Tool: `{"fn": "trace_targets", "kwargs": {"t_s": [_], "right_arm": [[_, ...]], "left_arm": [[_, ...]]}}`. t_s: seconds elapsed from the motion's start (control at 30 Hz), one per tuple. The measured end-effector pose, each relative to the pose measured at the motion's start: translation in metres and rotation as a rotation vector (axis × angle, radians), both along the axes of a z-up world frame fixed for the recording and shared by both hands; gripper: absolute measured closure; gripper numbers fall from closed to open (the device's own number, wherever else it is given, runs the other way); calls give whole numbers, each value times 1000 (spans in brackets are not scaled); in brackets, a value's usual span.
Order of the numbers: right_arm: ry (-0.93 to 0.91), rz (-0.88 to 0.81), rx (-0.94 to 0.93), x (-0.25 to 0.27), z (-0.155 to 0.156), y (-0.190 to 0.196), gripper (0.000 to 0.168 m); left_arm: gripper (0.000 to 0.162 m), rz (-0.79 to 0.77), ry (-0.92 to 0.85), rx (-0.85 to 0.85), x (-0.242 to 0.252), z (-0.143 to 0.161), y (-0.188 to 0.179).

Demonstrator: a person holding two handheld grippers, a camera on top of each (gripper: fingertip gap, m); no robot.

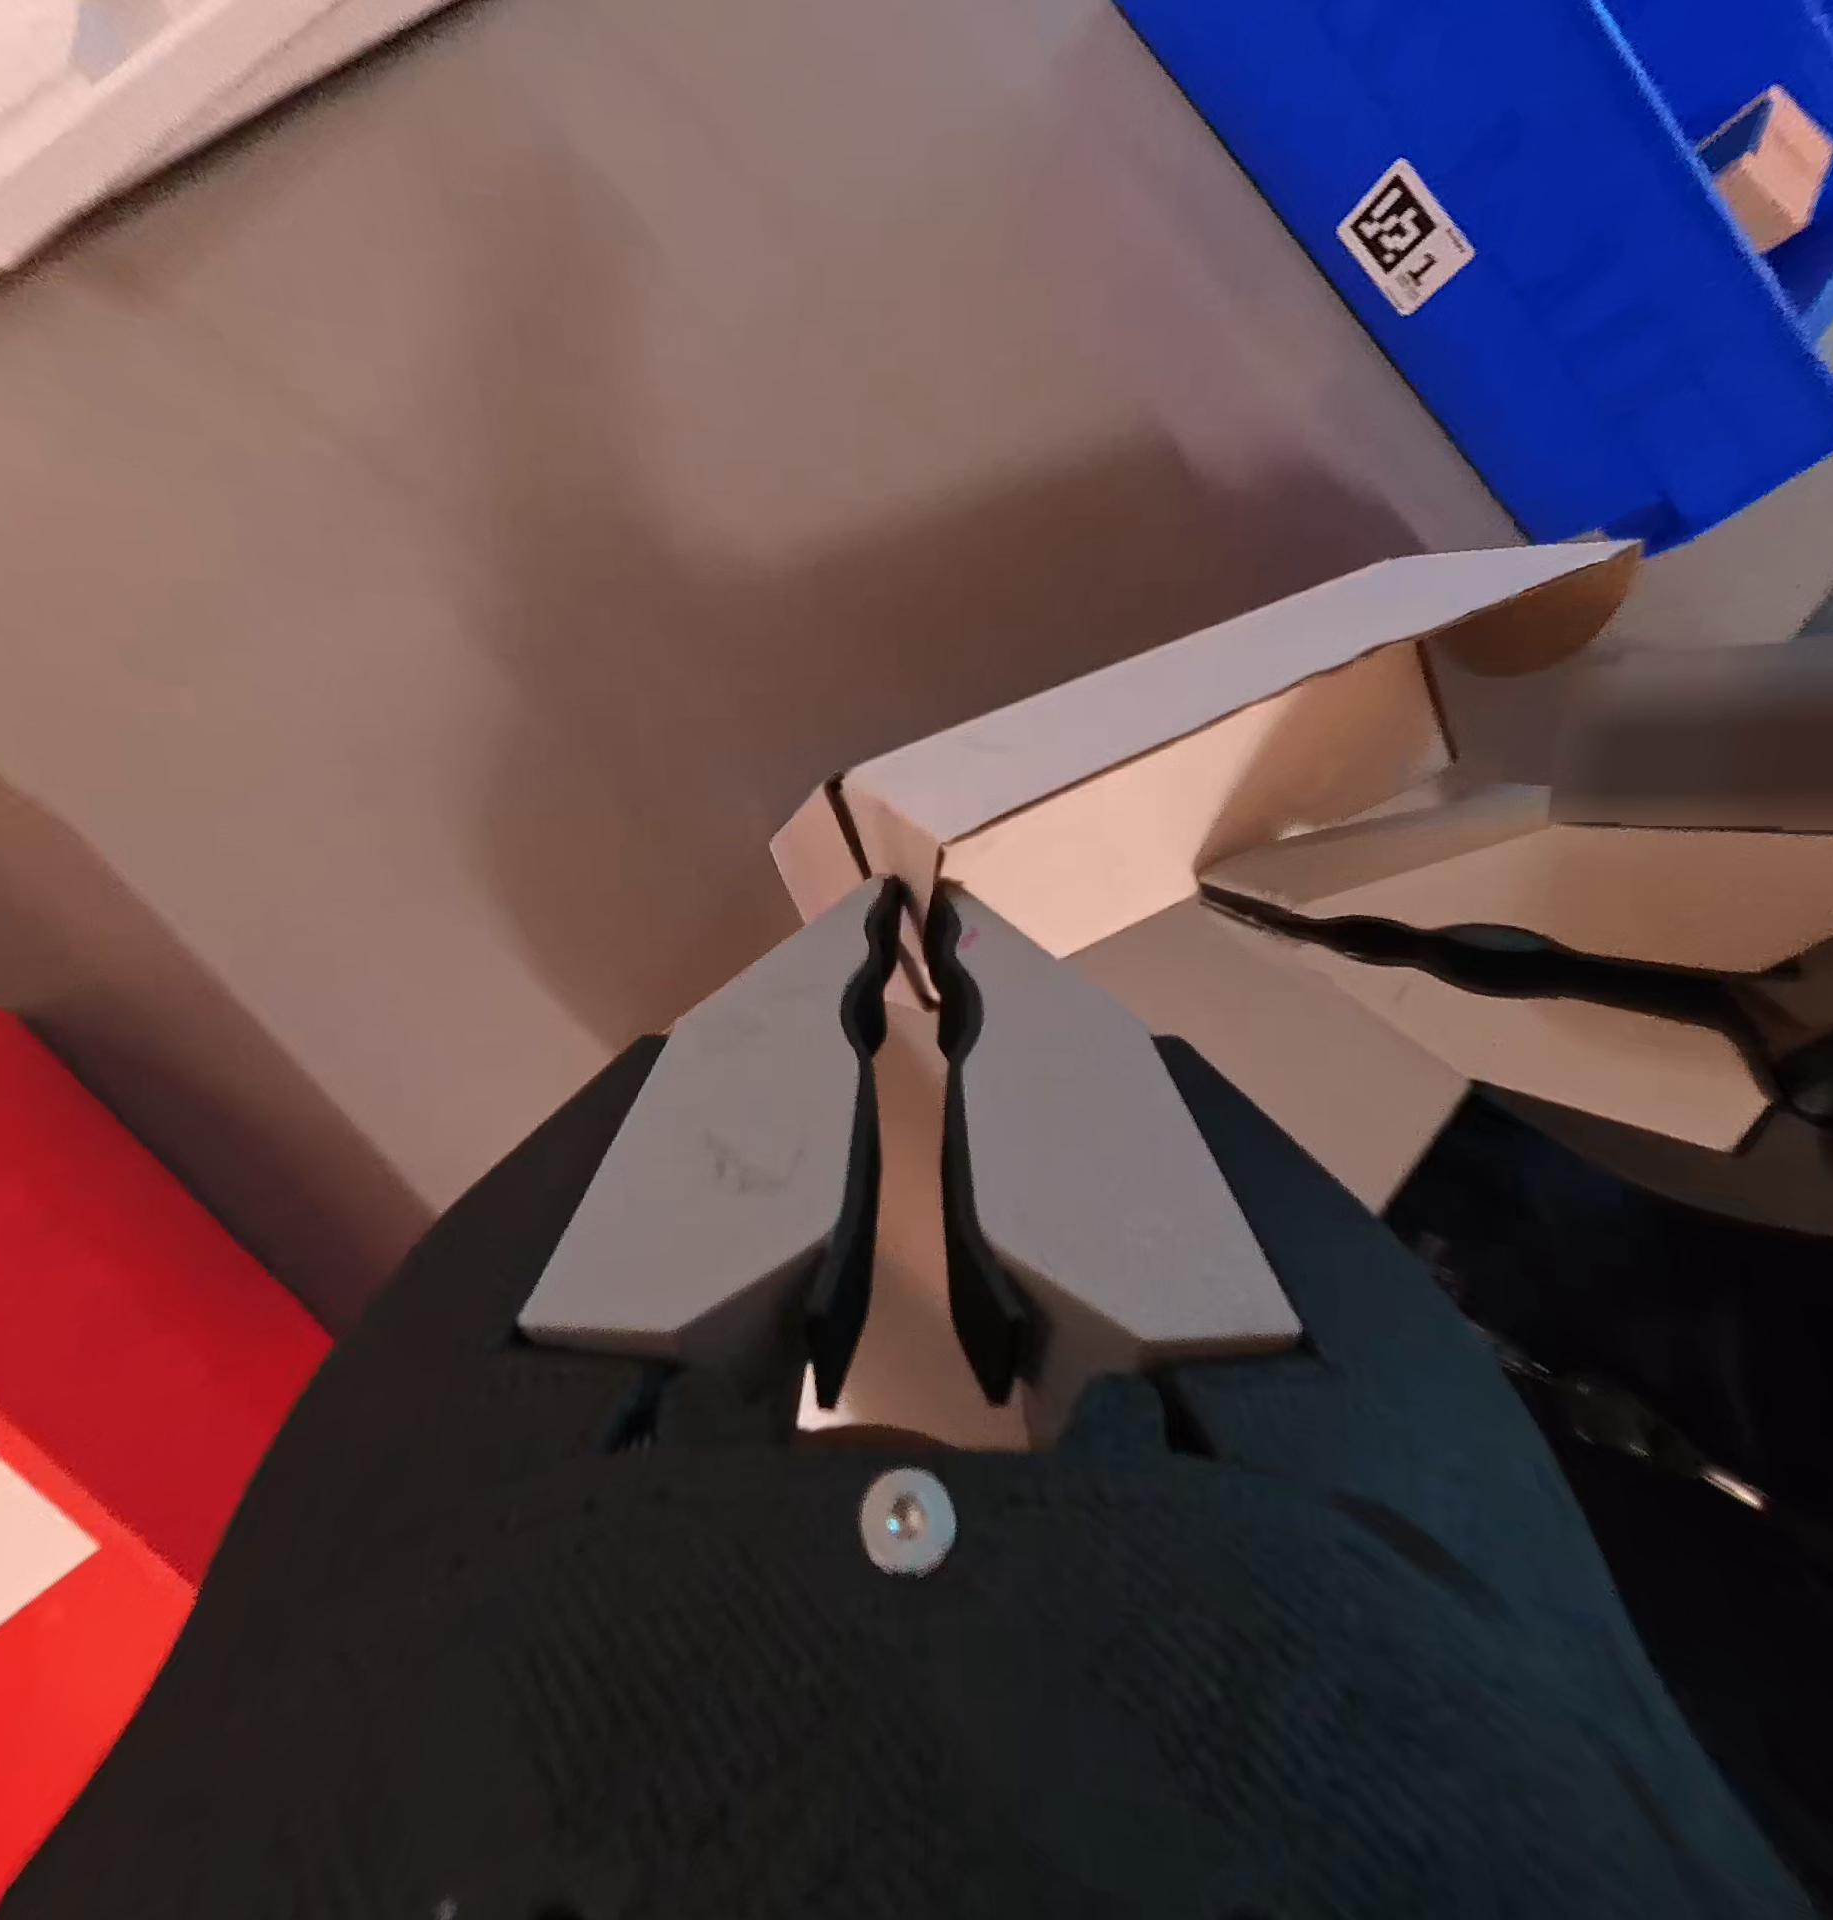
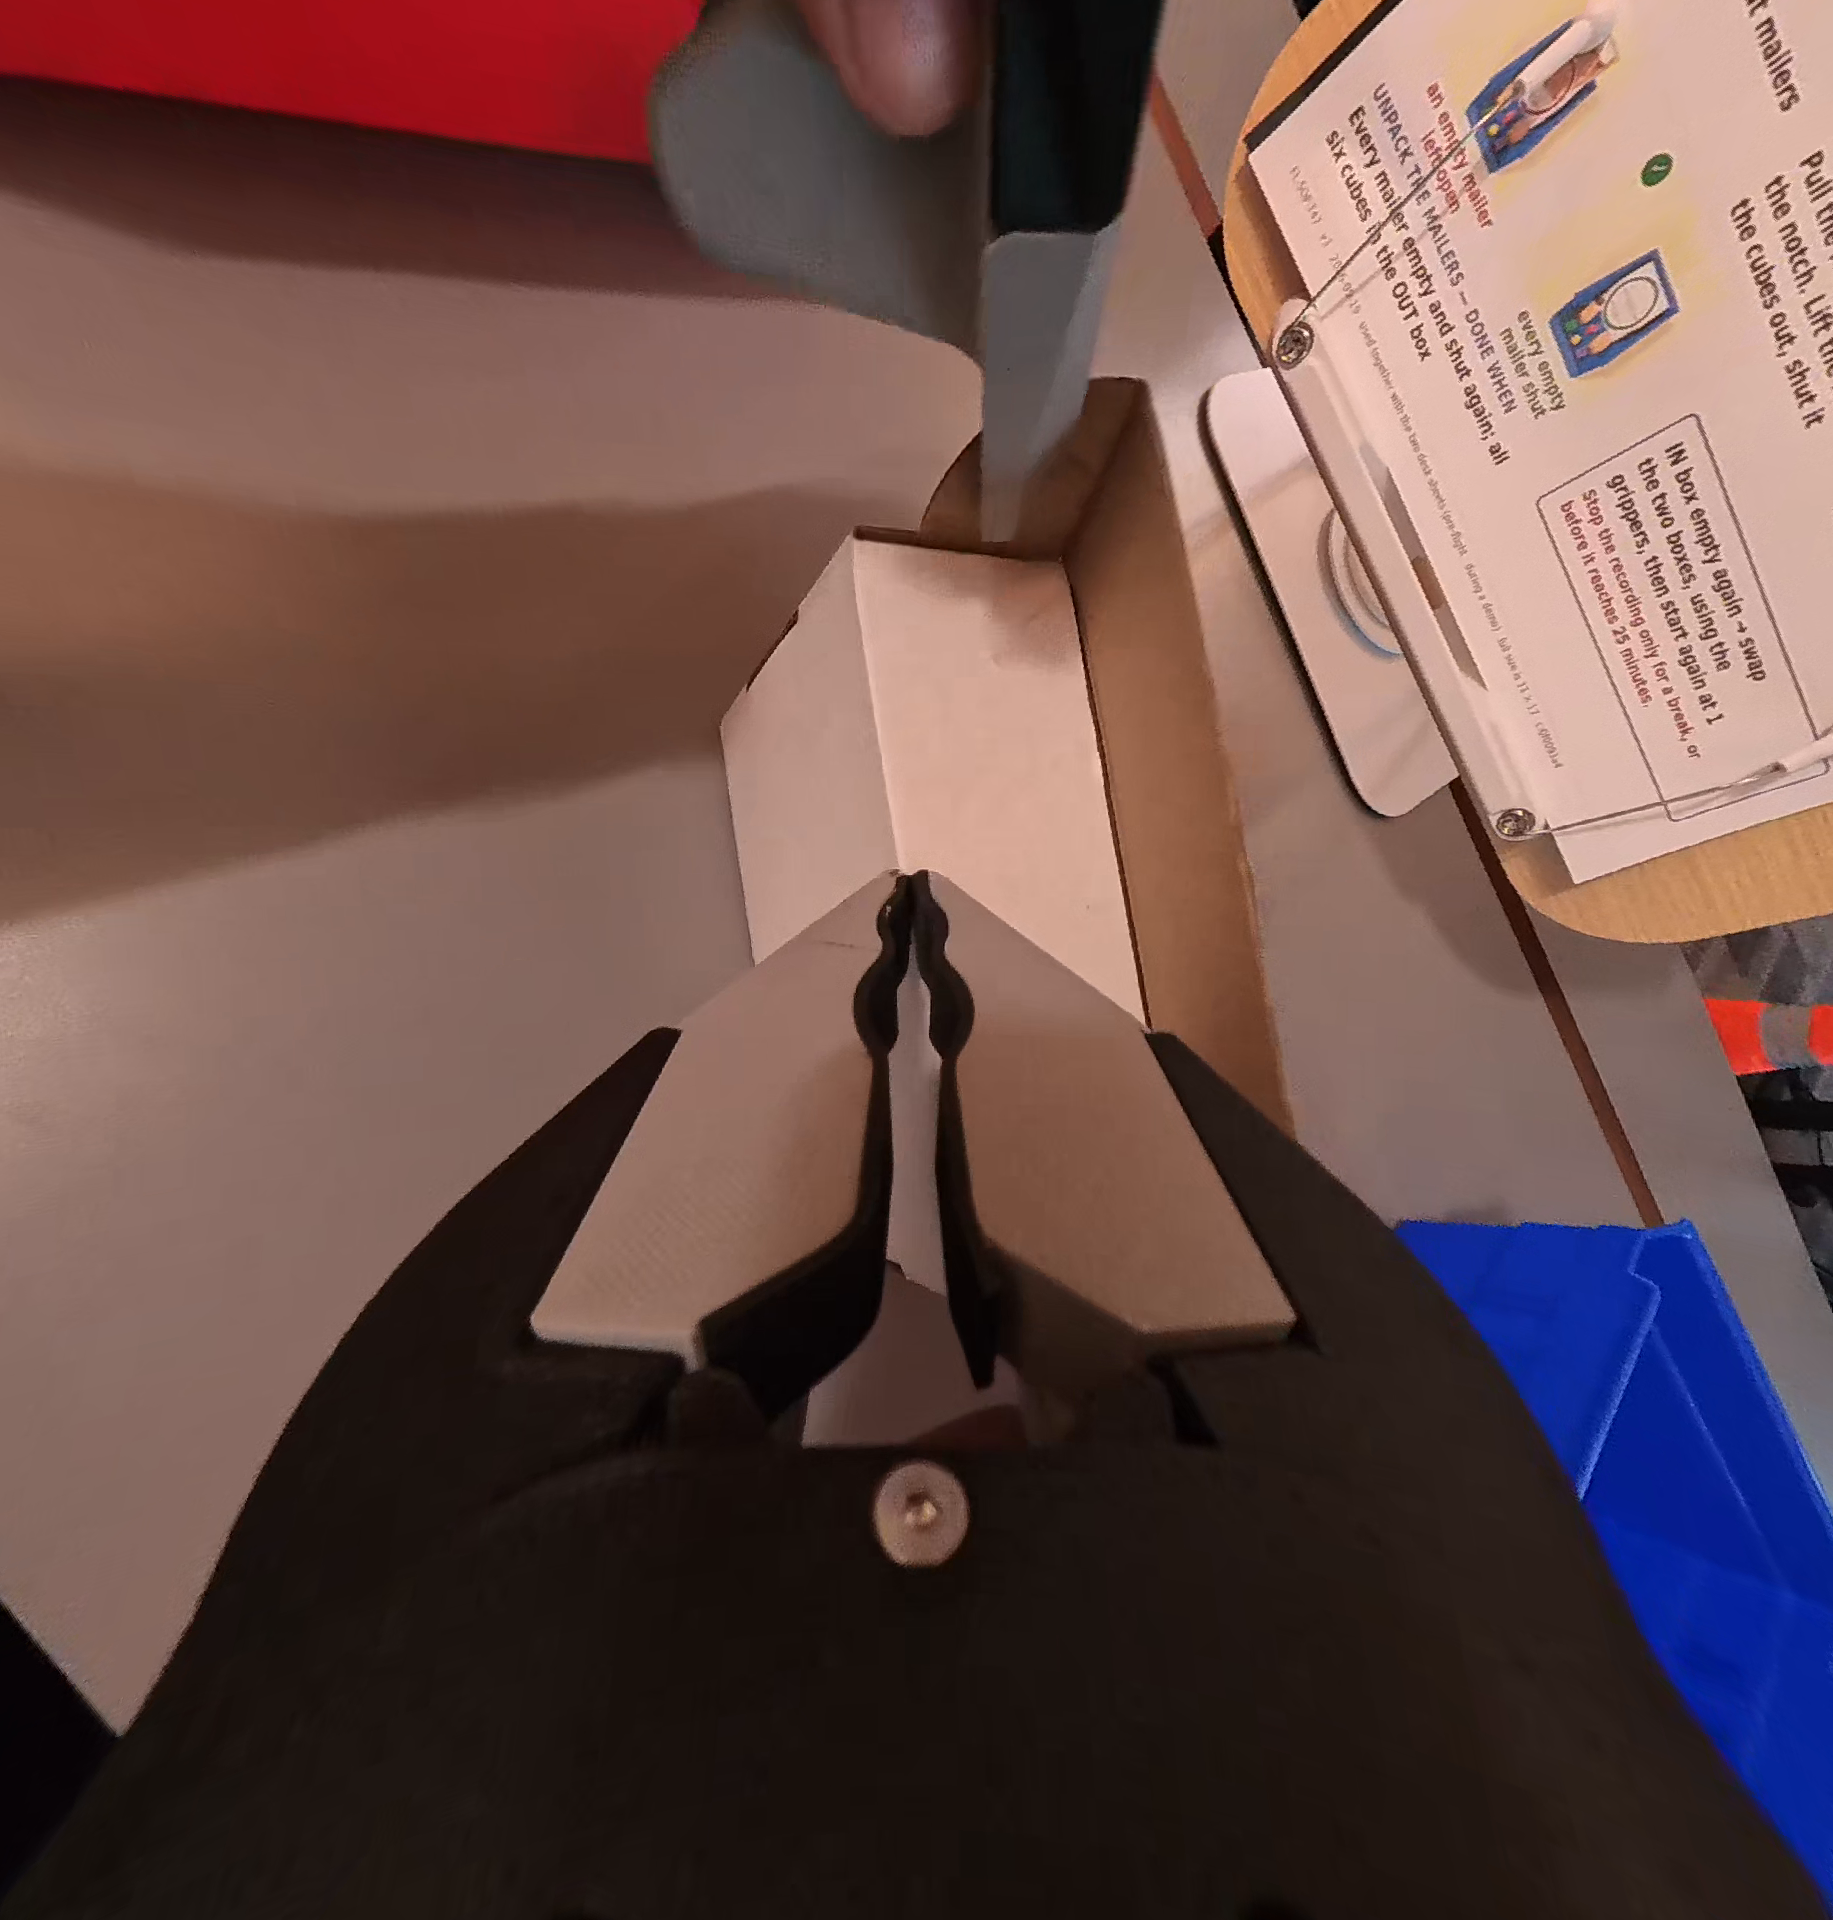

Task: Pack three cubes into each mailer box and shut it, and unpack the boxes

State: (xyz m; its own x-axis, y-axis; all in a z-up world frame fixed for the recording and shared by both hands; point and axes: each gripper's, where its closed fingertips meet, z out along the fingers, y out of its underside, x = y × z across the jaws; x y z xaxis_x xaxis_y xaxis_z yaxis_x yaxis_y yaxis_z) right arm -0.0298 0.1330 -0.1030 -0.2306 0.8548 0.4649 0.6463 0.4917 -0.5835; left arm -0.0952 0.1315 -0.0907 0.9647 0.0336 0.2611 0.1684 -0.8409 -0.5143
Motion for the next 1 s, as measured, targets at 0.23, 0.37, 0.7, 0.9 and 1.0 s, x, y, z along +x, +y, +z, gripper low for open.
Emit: {"fn": "trace_targets", "kwargs": {"t_s": [0.23,0.37,0.7,0.9,1.0], "right_arm": [[33,23,-159,6,4,-6,168],[178,20,-313,42,36,-4,168],[297,-107,-747,105,21,5,142],[275,-194,-639,85,4,12,131],[283,-252,-543,84,8,39,157]], "left_arm": [[161,34,175,95,-1,-8,1],[162,39,176,135,3,-9,3],[162,59,170,171,6,-9,3],[162,59,178,111,7,-9,4],[162,50,156,81,7,-8,0]]}}
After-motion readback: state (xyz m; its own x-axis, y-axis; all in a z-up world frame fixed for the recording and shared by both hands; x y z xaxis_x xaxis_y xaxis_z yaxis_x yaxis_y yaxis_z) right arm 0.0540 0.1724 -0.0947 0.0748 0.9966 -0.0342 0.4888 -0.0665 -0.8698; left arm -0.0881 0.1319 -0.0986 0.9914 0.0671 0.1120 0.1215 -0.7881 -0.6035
